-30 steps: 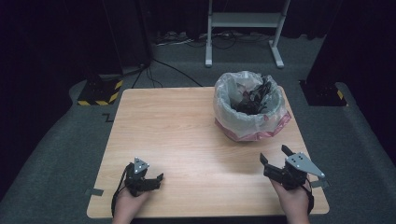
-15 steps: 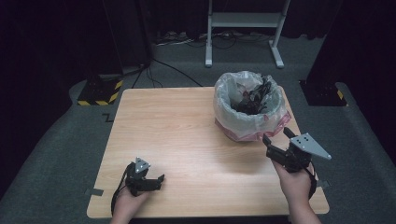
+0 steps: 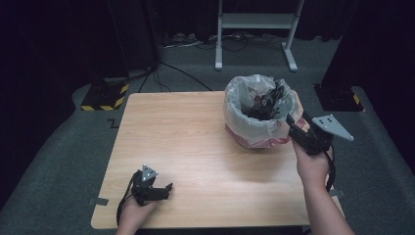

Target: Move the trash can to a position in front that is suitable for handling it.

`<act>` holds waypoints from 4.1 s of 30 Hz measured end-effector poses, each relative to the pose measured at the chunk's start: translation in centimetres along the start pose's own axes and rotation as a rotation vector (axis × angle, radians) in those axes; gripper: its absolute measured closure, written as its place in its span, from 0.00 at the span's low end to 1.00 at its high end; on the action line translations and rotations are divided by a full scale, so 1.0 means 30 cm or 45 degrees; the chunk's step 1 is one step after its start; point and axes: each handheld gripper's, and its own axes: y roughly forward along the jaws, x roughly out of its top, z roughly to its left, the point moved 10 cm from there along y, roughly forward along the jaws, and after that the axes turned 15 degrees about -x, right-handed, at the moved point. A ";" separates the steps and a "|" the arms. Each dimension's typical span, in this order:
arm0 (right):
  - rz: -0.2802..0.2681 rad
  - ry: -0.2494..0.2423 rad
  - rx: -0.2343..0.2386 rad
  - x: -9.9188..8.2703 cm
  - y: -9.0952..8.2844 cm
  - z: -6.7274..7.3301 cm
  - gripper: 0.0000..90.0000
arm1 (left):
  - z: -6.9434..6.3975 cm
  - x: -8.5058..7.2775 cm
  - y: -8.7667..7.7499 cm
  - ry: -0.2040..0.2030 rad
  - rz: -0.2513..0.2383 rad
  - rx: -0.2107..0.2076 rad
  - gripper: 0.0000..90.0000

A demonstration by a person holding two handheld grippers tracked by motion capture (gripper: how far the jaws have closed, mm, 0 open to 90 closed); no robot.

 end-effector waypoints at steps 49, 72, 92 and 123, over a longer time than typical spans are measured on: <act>0.406 -0.031 -0.037 -0.038 0.270 -0.006 0.79 | -0.011 -0.011 -0.007 0.008 -0.018 -0.009 0.09; 0.269 -0.124 0.173 -0.066 0.021 0.191 0.78 | -0.010 -0.008 -0.005 0.016 -0.012 -0.008 0.08; 0.157 -0.193 0.324 -0.091 -0.167 0.348 0.78 | -0.010 -0.008 -0.006 0.014 -0.012 -0.009 0.08; 0.036 -0.153 0.181 -0.177 -0.191 0.204 0.58 | -0.010 -0.009 -0.006 0.014 -0.011 -0.009 0.08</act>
